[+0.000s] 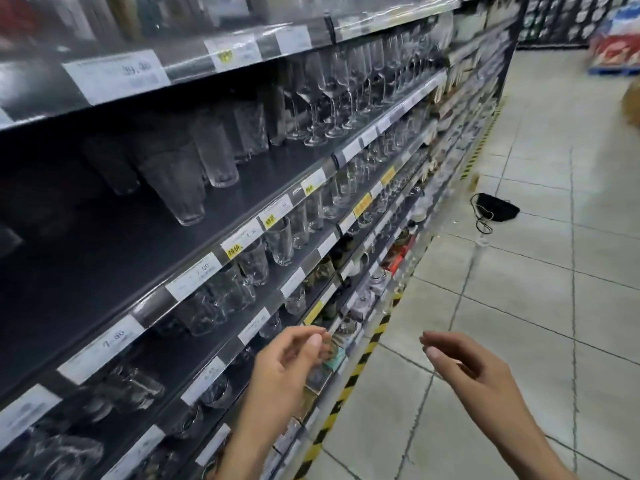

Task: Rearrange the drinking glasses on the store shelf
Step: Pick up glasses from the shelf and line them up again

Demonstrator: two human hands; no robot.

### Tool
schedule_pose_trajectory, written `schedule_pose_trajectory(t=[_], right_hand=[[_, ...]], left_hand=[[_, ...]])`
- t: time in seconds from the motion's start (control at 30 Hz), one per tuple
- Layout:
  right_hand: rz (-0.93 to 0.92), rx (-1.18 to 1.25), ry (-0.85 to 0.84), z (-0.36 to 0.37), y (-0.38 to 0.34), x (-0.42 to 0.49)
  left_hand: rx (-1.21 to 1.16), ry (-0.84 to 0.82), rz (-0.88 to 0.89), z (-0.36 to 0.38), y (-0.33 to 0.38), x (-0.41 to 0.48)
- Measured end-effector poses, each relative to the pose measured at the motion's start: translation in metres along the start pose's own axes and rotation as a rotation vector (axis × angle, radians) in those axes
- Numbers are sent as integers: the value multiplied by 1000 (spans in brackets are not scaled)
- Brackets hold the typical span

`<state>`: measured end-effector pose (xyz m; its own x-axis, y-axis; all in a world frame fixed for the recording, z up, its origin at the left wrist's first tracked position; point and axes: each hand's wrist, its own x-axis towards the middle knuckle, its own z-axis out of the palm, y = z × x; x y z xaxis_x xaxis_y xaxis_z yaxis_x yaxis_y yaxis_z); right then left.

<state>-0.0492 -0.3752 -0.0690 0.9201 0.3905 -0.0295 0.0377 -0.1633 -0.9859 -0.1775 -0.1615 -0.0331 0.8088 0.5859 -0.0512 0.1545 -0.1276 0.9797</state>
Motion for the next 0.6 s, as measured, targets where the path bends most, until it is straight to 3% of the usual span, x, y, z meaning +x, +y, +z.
schedule_pose_trajectory(t=[0.37,0.6], right_hand=[[-3,75,-202,5,-45,158],[-132,24,-319,44,-84,274]], left_hand=[[9,212,46,22,33,106],[5,365,93,19,50,204]])
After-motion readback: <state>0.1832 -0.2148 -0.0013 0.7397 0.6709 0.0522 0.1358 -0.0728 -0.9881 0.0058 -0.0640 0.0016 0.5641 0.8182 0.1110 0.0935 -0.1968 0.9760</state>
